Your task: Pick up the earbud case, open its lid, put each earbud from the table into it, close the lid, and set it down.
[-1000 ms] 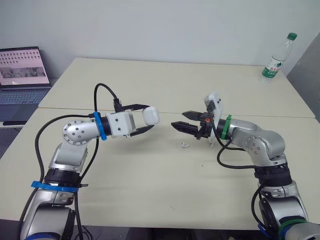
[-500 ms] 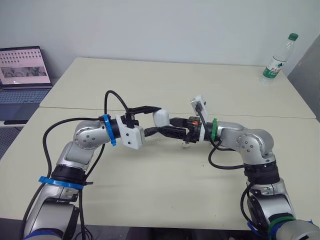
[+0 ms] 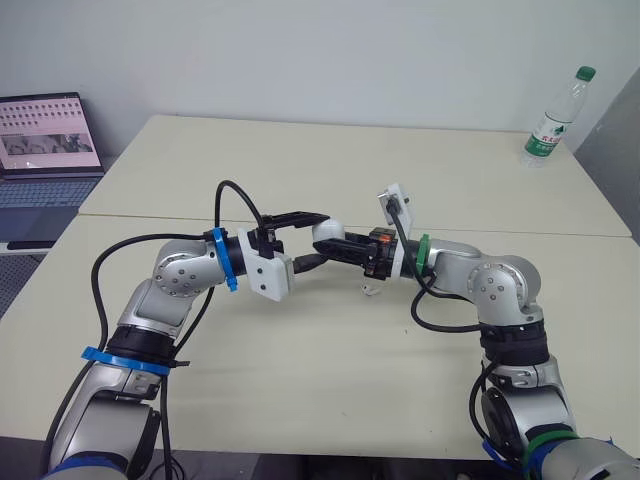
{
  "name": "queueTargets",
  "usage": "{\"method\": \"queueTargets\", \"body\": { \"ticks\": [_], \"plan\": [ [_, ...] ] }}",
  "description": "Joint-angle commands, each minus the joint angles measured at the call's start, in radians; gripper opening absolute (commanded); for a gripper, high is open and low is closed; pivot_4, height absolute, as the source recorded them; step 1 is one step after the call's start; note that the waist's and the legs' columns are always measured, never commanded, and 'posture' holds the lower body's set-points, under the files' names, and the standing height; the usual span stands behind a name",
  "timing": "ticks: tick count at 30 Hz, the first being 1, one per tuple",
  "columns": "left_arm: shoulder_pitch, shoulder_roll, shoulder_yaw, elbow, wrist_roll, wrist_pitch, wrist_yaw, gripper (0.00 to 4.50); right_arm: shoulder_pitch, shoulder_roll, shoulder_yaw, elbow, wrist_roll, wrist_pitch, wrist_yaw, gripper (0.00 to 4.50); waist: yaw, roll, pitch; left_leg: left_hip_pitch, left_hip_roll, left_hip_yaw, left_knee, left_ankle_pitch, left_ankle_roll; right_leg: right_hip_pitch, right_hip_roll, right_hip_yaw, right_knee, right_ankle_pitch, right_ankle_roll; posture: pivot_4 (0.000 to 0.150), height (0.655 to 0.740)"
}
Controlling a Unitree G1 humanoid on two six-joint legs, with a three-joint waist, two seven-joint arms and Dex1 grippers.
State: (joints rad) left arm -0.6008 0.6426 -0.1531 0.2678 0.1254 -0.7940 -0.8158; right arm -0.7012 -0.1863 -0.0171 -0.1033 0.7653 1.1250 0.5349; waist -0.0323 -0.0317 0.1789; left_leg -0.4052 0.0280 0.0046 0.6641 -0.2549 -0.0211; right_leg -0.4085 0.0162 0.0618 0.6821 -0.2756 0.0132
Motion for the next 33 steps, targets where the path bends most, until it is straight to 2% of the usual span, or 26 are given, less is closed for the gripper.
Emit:
{"method": "queueTargets", "body": {
  "ticks": [1,10,12,16,21,25,30,33],
  "plan": [
    [-0.028,0.002,0.004,-0.02,-0.011,-0.015,0.024,2.76,-0.024,0.01,-0.025,-0.013,0.032,0.001,0.0,0.94,0.0,0.0,0.0,0.0,0.0,0.0,0.0,0.0,0.0,0.0,0.0,0.0,0.0,0.0,0.0,0.15,0.74],
    [-0.016,-0.011,0.013,-0.06,-0.056,0.055,0.021,2.76,-0.018,-0.005,-0.009,-0.018,0.007,-0.033,0.004,0.94,0.0,0.0,0.0,0.0,0.0,0.0,0.0,0.0,0.0,0.0,0.0,0.0,0.0,0.0,0.0,0.15,0.74],
    [-0.001,-0.005,0.011,-0.094,-0.112,0.112,-0.016,3.48,-0.017,-0.009,-0.007,-0.015,-0.004,-0.045,0.004,0.94,0.0,0.0,0.0,0.0,0.0,0.0,0.0,0.0,0.0,0.0,0.0,0.0,0.0,0.0,0.0,0.15,0.74],
    [0.023,0.0,0.036,-0.161,-0.206,0.261,-0.039,4.49,-0.006,-0.056,0.031,0.003,-0.079,-0.113,0.019,0.94,-0.001,0.0,0.0,0.0,0.0,0.0,0.0,0.0,0.0,0.0,0.0,0.0,0.0,0.0,0.0,0.15,0.74],
    [0.066,0.041,0.056,-0.304,-0.355,0.576,-0.104,4.49,0.013,-0.15,0.174,0.047,-0.288,-0.326,0.065,0.94,-0.002,0.0,0.0,0.0,0.0,0.0,0.0,0.0,0.0,0.0,0.001,0.0,0.0,0.0,0.0,0.15,0.74],
    [0.034,0.107,0.068,-0.34,-0.454,0.902,-0.163,4.49,0.014,-0.166,0.212,0.076,-0.363,-0.417,0.087,0.94,-0.005,0.0,0.0,0.0,0.001,0.0,0.0,0.0,0.0,-0.001,0.003,0.0,0.0,0.0,0.0,0.15,0.74],
    [-0.004,0.128,0.082,-0.299,-0.463,0.997,-0.213,4.49,0.016,-0.172,0.258,0.067,-0.427,-0.48,0.128,0.94,-0.004,0.0,0.0,0.0,0.001,-0.001,0.0,0.0,0.0,-0.001,0.005,0.0,0.0,0.0,0.0,0.15,0.74],
    [-0.029,0.12,0.088,-0.288,-0.453,0.973,-0.241,4.49,0.012,-0.181,0.286,0.053,-0.464,-0.514,0.156,0.94,-0.002,0.0,0.0,-0.001,0.001,-0.001,0.0,0.0,0.0,-0.001,0.005,0.001,0.0,0.0,0.0,0.15,0.74]
  ]
}}
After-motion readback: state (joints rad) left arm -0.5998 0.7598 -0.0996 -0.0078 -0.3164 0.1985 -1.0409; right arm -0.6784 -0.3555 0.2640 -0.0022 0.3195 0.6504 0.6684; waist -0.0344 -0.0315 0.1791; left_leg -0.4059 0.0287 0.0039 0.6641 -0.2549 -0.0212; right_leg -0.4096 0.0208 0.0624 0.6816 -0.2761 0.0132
